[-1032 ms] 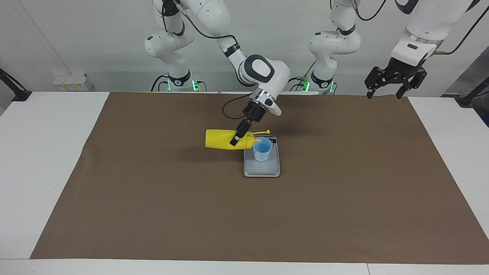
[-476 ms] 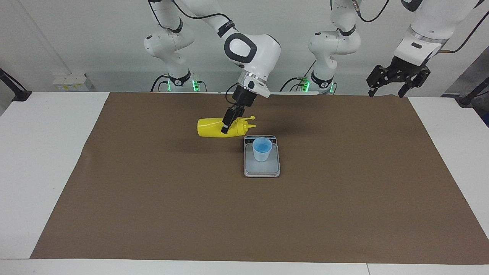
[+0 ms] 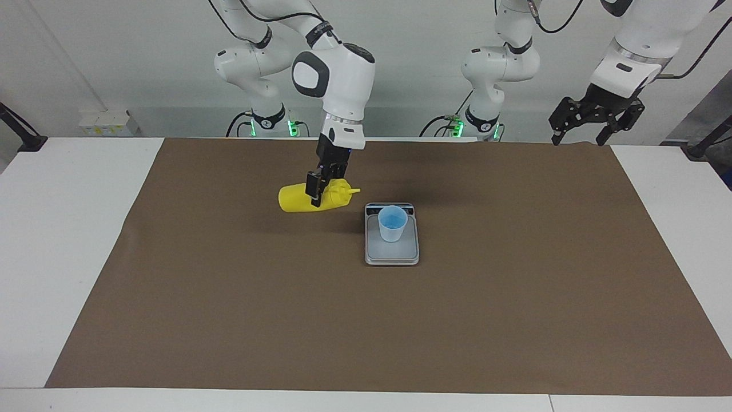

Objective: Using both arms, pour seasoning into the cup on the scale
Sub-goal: 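Turn the yellow bottle upright and carry it back beside the scale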

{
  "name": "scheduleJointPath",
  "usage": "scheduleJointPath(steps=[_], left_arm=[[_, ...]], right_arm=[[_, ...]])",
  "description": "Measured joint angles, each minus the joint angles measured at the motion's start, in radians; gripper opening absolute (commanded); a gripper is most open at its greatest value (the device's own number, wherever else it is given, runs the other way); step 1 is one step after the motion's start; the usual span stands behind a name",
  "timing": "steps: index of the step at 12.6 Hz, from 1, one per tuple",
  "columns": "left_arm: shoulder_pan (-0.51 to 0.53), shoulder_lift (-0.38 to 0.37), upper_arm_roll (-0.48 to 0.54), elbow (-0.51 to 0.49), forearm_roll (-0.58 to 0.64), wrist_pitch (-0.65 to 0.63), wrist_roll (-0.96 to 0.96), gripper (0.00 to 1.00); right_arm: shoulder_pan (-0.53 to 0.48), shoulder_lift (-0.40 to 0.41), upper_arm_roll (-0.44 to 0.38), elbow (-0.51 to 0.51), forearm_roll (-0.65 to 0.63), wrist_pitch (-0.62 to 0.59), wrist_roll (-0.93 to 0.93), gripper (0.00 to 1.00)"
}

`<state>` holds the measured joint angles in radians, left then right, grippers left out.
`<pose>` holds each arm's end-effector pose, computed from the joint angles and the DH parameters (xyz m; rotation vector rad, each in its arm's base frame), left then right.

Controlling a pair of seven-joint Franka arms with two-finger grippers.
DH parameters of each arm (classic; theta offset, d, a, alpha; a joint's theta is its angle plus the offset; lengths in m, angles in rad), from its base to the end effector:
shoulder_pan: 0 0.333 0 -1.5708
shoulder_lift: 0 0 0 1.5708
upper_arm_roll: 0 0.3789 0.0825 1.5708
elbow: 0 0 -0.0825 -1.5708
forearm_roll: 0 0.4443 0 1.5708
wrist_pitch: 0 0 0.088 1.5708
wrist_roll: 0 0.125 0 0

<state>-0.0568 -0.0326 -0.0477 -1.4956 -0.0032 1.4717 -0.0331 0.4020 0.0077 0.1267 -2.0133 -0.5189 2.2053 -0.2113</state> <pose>0.5887 -0.0628 0.7200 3.1373 -0.1125 0.0134 0.5592 0.2987 0.4912 2.3716 1.3162 0.3422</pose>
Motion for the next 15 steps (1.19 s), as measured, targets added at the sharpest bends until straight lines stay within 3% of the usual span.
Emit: scheduleJointPath(steps=[6,10,15], left_arm=[[0.0,0.006,0.0,-0.005,0.0,0.018,0.0,1.0],[0.0,0.021,0.001,-0.006,0.0,0.043,0.0,1.0],[0.004,0.047,0.002,-0.013,0.0,0.066,0.0,1.0]], right_arm=[[-0.198,-0.032,-0.002,-0.082,0.485,0.198,-0.305,0.23],[-0.331,-0.036,-0.004,-0.115,0.871,0.21,-0.724,0.24],[-0.492,-0.049,-0.005,-0.246,1.375,0.21,-1.284,0.24]])
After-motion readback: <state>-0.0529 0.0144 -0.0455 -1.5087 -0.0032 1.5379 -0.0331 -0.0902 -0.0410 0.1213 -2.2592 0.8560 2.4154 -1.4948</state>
